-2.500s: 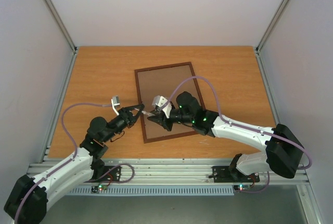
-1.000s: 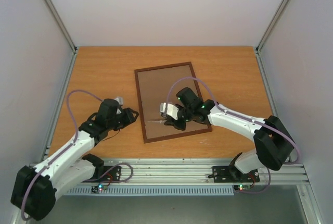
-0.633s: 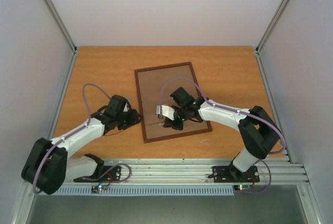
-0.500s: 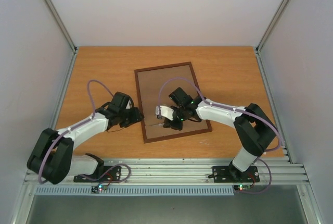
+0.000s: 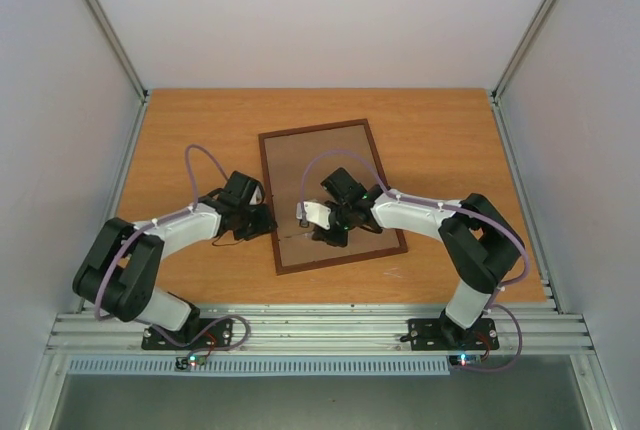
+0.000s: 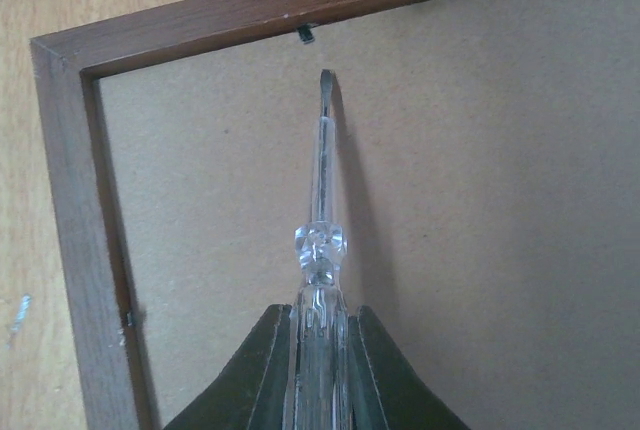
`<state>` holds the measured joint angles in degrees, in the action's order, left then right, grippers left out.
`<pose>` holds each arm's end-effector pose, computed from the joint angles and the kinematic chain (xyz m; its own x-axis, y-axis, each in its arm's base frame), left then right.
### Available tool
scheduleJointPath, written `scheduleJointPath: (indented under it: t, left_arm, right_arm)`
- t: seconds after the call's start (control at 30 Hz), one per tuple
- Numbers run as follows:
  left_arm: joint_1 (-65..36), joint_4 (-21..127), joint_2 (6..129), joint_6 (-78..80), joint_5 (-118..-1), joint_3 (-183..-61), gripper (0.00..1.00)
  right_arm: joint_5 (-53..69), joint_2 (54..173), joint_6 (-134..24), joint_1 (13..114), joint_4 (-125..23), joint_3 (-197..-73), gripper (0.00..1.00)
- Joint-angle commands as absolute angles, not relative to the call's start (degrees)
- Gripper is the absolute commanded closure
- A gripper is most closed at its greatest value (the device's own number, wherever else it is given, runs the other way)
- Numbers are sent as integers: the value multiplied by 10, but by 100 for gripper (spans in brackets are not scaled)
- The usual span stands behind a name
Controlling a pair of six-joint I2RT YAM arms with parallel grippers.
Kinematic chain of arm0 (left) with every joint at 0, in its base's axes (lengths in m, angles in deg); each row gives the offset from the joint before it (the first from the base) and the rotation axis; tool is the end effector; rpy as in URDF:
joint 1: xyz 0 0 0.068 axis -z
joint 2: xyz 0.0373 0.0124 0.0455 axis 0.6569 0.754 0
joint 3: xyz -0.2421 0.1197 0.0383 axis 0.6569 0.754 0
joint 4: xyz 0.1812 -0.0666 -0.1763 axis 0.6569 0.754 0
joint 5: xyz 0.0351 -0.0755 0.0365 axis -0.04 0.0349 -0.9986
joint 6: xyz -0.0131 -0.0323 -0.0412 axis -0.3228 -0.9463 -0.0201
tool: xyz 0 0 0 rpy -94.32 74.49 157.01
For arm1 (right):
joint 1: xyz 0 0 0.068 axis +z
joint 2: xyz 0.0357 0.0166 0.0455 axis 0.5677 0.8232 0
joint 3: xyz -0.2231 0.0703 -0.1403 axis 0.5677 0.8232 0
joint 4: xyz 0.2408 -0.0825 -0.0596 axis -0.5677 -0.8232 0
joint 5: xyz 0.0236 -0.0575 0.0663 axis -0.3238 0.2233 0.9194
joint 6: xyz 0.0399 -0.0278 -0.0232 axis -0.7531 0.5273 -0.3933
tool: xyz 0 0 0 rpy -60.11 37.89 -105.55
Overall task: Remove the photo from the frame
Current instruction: Release the photo frame item from the photo frame.
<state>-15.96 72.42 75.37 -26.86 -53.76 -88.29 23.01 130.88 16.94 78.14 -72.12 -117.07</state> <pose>0.2285 -0.1165 0.1480 -0.9460 -0.2385 -0.2193 -0.1158 0.8810 -0.4587 0.2318 0.2393 0.1630 0.4226 -0.7541 -0.5027 -0.9054 -0.3263 -0.2717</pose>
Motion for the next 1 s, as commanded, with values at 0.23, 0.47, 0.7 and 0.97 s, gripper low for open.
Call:
scheduleJointPath:
  t: [0.23,0.47,0.7,0.97]
  left_arm:
    - [-162,721,786,-238,-529,-905,81]
    - [-162,744,797,-208,-521,-908,90]
    - [-162,746,795,-186,-496,-898,94]
    - [-162,745,790,-179,-481,-890,94]
  right_arm:
    - [218,1328,186,793,-700,-1174,99]
    - [219,1327,184,810,-715,-1172,99]
    - [207,1327,180,827,-718,-1173,99]
    - [210,1336,180,827,-712,-1182,99]
